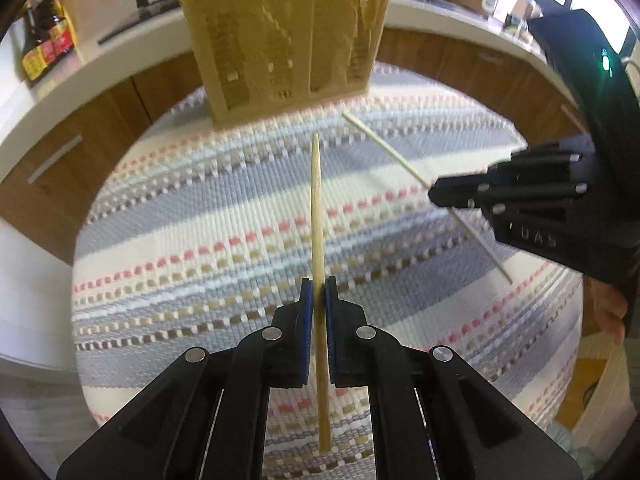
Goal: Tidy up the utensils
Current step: 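Lift both chopsticks upright over the tan basket and open both tools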
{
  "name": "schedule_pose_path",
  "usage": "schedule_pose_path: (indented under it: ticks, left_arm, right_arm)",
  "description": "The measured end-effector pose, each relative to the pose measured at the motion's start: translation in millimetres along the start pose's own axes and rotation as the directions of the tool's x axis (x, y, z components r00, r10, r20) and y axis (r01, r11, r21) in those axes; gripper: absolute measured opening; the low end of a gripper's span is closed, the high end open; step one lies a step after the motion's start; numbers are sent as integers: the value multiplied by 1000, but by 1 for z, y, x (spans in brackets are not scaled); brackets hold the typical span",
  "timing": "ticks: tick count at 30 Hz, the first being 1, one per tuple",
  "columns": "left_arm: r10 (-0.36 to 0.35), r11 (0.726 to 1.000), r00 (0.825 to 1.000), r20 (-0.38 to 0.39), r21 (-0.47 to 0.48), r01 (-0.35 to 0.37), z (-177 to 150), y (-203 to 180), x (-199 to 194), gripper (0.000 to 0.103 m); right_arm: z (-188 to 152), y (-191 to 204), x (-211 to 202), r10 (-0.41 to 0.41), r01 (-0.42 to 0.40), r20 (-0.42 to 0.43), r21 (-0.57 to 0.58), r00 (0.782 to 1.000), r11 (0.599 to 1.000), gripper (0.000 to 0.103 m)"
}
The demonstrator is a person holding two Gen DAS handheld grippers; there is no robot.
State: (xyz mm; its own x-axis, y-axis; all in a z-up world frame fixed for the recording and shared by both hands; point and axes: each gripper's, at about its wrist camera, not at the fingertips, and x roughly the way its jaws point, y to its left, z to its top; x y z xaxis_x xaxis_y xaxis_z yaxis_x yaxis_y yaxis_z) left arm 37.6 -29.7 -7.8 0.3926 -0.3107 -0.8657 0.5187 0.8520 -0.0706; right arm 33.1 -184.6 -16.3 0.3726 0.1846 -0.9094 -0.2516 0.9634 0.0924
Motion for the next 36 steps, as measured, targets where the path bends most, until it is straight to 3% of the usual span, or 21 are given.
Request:
schedule_pose_path:
  ticks: [6, 13, 19, 26, 30, 36]
  left_arm:
    - [-25, 999, 990, 142, -30, 29, 10, 3, -38, 4]
    - [-33, 996, 949, 313, -65, 56, 30, 2, -77, 4]
    - [-43, 993, 892, 450, -81, 89, 47, -1, -114, 4]
    - [-66, 987, 829, 555, -86, 136, 68, 2, -135, 4]
    - [-72, 982, 786, 613, -97, 165, 81, 7, -142, 4]
    - [-74, 978, 728, 681, -92, 185, 105, 9, -143, 4]
  right_arm:
    - [-2, -5, -38, 2, 0, 87, -24, 996, 1000, 5]
    - [9, 2, -70, 29, -24, 187, -26, 982, 999, 5]
    - [21, 8, -97, 43, -35, 284, -32, 958, 999, 5]
    - [40, 5, -126, 87, -86, 389, -19, 917, 996, 5]
    - [51, 4, -140, 86, -87, 463, -21, 882, 996, 5]
    - [69, 1, -158, 89, -91, 578, -26, 811, 996, 5]
